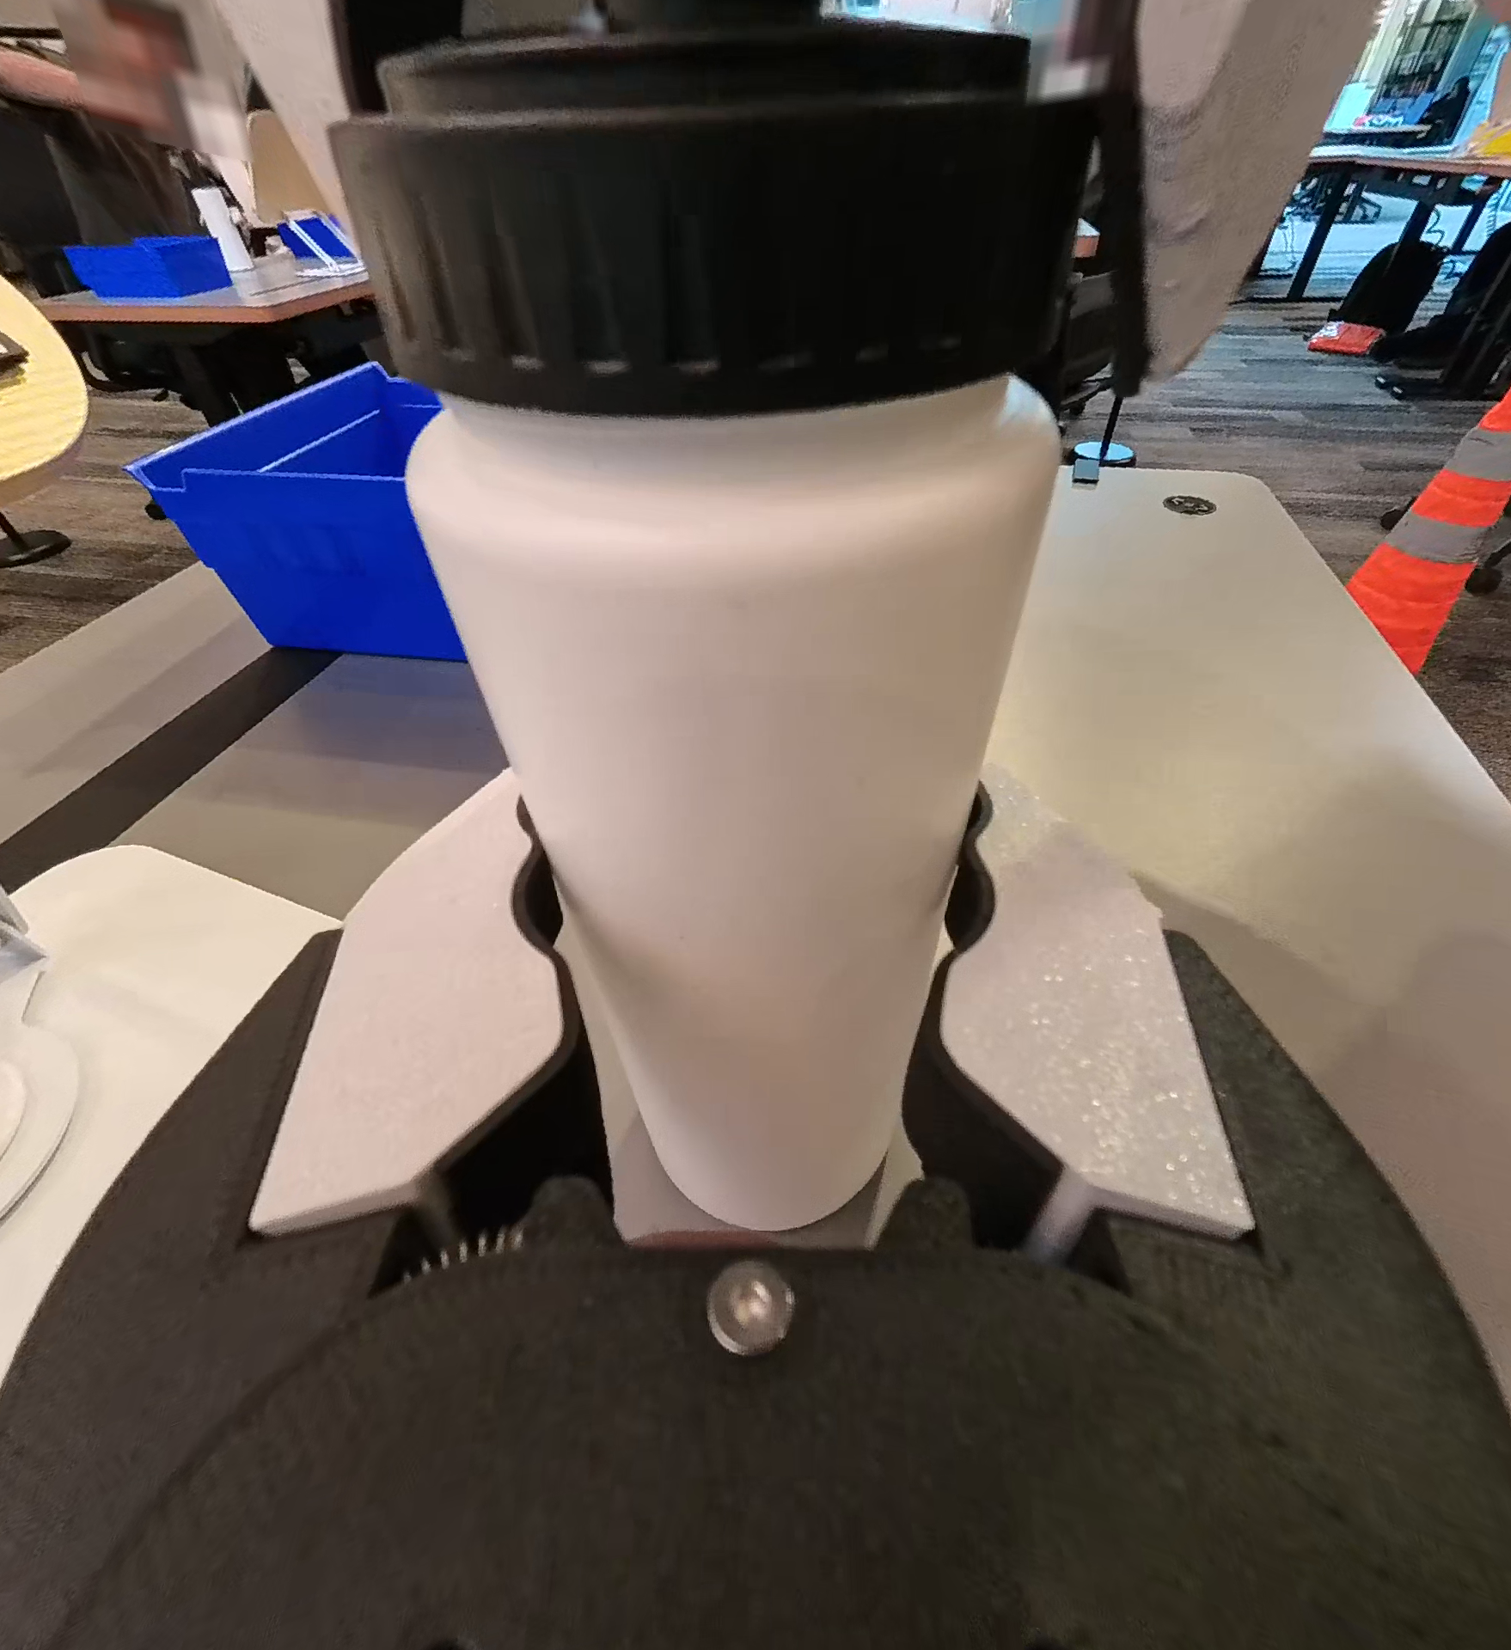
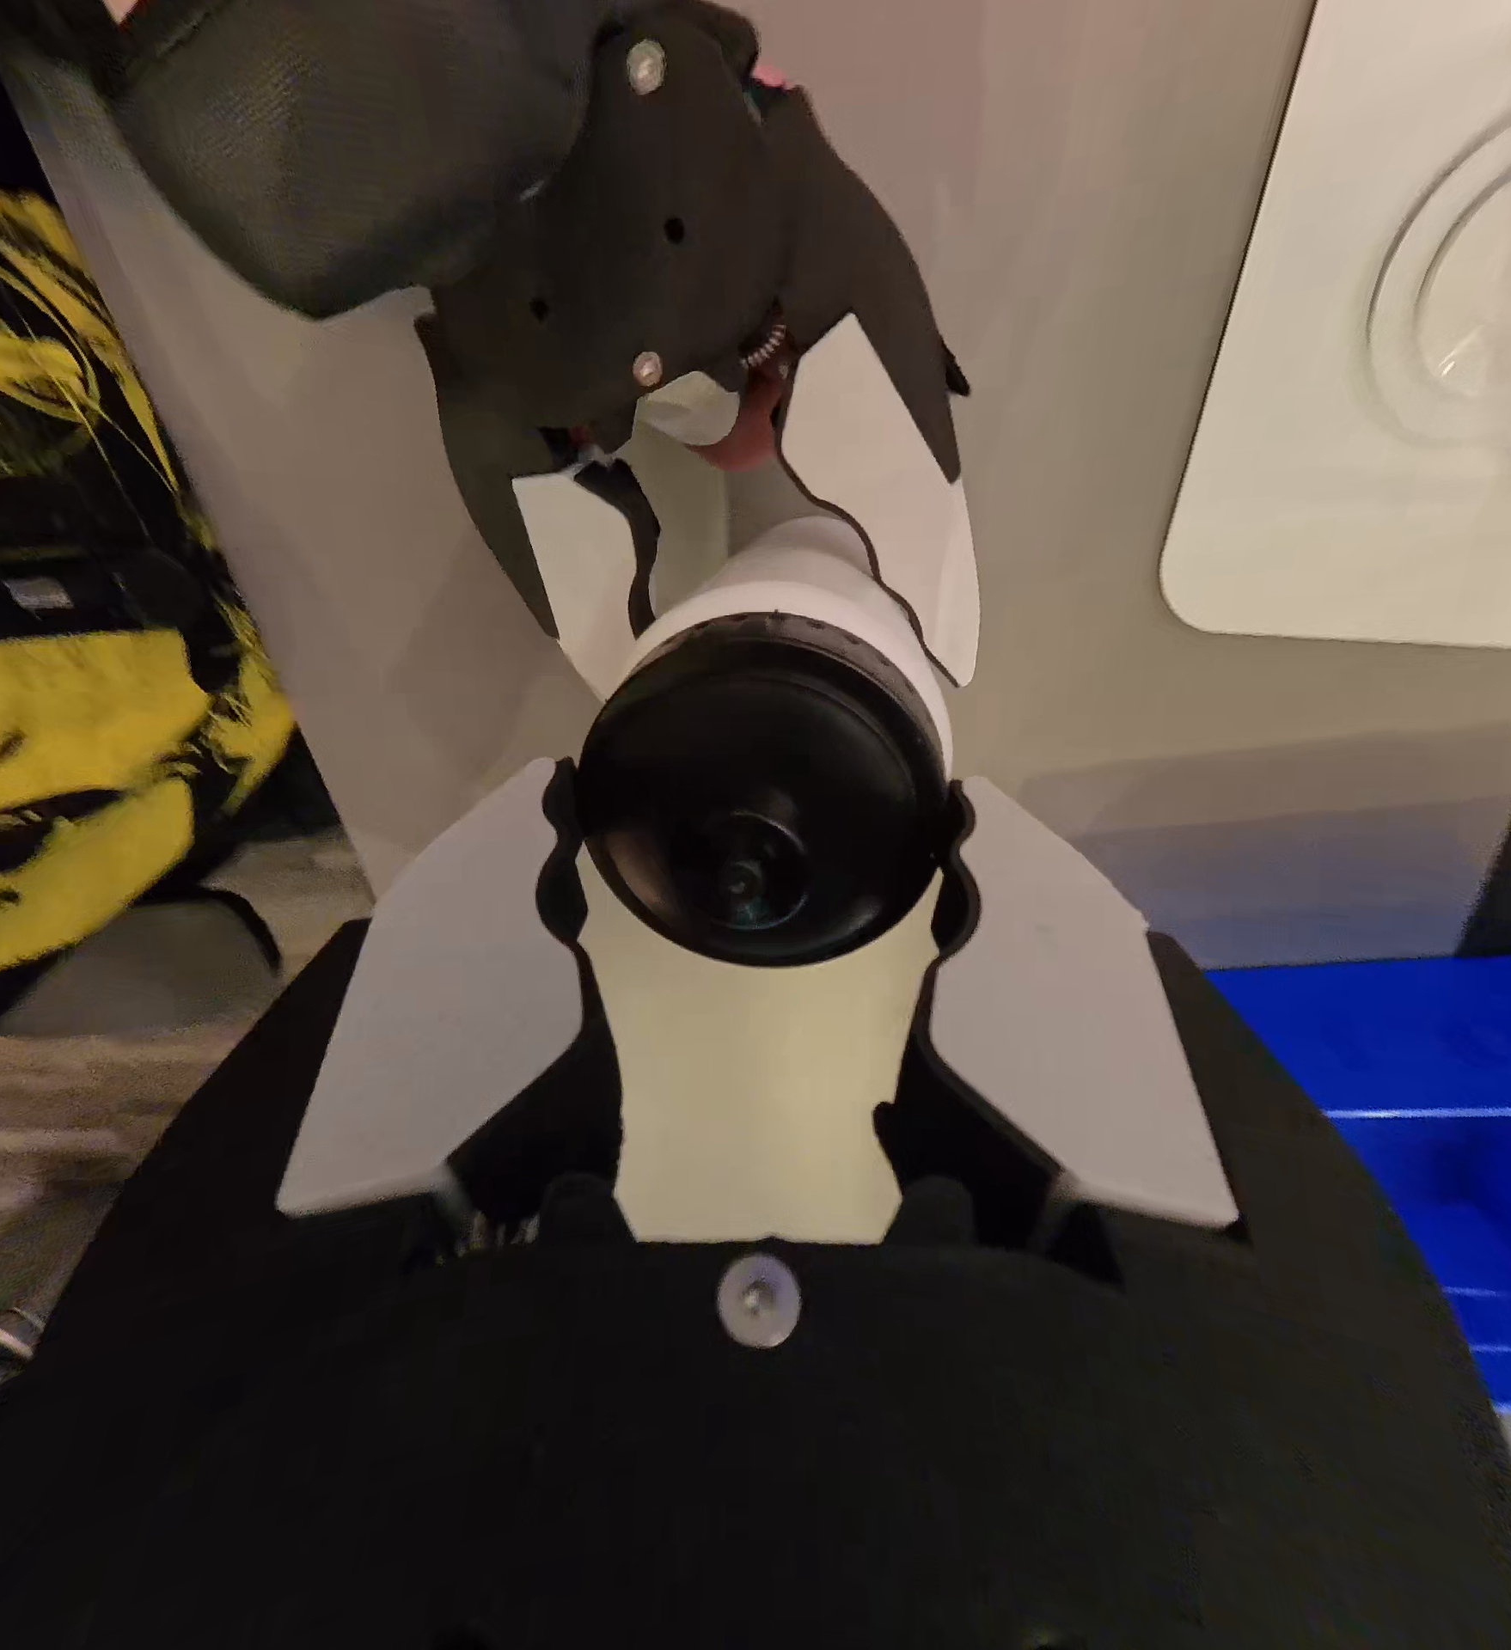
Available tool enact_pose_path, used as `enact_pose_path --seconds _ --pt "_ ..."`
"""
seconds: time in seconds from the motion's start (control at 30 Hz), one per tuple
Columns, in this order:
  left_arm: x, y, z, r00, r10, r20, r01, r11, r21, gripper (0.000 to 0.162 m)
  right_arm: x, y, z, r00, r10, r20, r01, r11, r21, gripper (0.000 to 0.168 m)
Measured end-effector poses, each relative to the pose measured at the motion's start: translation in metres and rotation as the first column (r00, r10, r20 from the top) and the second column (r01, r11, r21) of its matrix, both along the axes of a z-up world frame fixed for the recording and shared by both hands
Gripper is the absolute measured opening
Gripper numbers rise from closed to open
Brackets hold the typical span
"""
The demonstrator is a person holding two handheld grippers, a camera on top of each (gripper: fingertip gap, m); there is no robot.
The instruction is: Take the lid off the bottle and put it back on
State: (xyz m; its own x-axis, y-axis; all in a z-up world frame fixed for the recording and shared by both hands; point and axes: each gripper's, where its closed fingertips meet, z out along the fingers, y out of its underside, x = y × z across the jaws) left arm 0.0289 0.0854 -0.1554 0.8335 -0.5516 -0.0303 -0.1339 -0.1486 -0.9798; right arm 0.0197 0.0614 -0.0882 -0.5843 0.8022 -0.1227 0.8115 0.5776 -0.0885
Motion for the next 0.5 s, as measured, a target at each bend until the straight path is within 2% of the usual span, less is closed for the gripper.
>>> enact_pose_path --seconds 0.1,0.23,0.33,0.43,0.5 --pt "0.001 0.0 0.0 1.0 -0.002 -0.009 0.002 1.0 0.001 0.086 0.004 0.002 0.0 0.986 0.155 0.059 -0.159 0.985 0.066 0.077" --pt "0.001 0.0 0.0 1.0 -0.002 -0.01 0.002 1.0 0.002 0.086 0.005 0.007 0.001 0.911 0.376 0.169 -0.402 0.901 0.165 0.077" --pt "0.0 0.0 0.0 1.0 -0.001 -0.004 0.001 1.0 -0.001 0.086 0.003 0.012 0.002 0.831 0.482 0.279 -0.549 0.791 0.27 0.077" --pt "-0.002 0.0 0.0 1.0 -0.002 0.013 0.002 1.0 -0.001 0.086 -0.002 0.018 0.002 0.74 0.551 0.384 -0.672 0.633 0.386 0.077" --pt "-0.002 0.0 0.0 1.0 -0.001 0.009 0.001 1.0 -0.002 0.086 -0.002 0.02 0.003 0.715 0.551 0.43 -0.699 0.58 0.419 0.077"
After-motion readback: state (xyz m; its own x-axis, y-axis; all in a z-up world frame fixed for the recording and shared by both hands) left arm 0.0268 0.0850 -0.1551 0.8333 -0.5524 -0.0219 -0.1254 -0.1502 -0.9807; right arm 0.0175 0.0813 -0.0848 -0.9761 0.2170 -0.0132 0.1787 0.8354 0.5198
